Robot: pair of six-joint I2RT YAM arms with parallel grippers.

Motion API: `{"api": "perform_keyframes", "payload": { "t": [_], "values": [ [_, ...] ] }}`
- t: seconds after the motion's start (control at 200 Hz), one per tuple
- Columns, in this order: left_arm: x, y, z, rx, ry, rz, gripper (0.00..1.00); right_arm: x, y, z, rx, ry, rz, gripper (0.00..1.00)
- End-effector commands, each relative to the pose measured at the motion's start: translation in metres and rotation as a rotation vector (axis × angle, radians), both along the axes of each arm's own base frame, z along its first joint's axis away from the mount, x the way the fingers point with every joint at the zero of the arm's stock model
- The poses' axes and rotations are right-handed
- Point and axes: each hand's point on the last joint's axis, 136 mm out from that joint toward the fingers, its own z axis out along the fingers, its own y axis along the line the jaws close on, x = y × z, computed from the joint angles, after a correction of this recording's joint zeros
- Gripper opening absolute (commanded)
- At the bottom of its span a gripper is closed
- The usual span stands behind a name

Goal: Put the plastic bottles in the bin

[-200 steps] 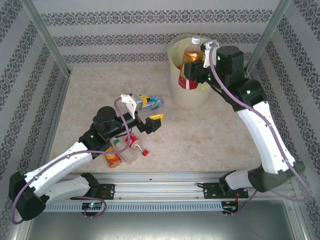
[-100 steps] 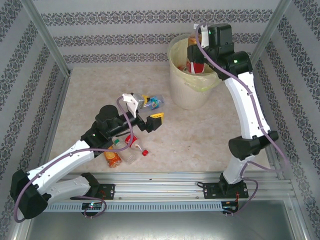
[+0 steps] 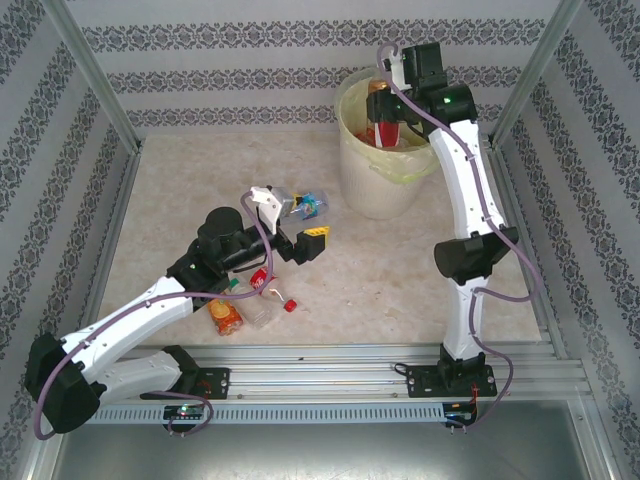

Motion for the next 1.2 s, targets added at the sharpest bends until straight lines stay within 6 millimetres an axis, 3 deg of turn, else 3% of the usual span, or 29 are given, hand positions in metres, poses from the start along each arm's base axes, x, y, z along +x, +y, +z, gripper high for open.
{"api": "perform_keyframes", "payload": {
  "t": [0.0,0.225,0.505,0.709,0.954,1.194],
  "values": [
    [0.002,0.0,0.01,0.007,-0.023,-0.01,1.0,-0.001,0.007,-0.009,0.047,0.045,0.037,0.57],
    [0.002,-0.003,0.007,0.019,-0.006,-0.027,1.0,0.0,0.016,-0.022,0.073,0.084,0.069,0.73],
    [0.004,-0.005,0.004,0.028,0.018,-0.042,1.0,-0.013,0.015,0.011,0.116,0.026,0.071,0.87],
    [0.004,-0.006,0.004,0.028,0.027,-0.045,1.0,-0.029,0.009,0.029,0.113,0.001,0.061,0.88],
    [0.009,-0.003,-0.003,0.079,0.026,-0.021,1.0,-0.061,0.009,0.049,0.15,-0.025,0.095,0.88],
    [0.019,0.001,-0.017,0.164,0.037,0.024,1.0,-0.112,0.012,0.059,0.233,-0.054,0.15,0.89]
  ]
}}
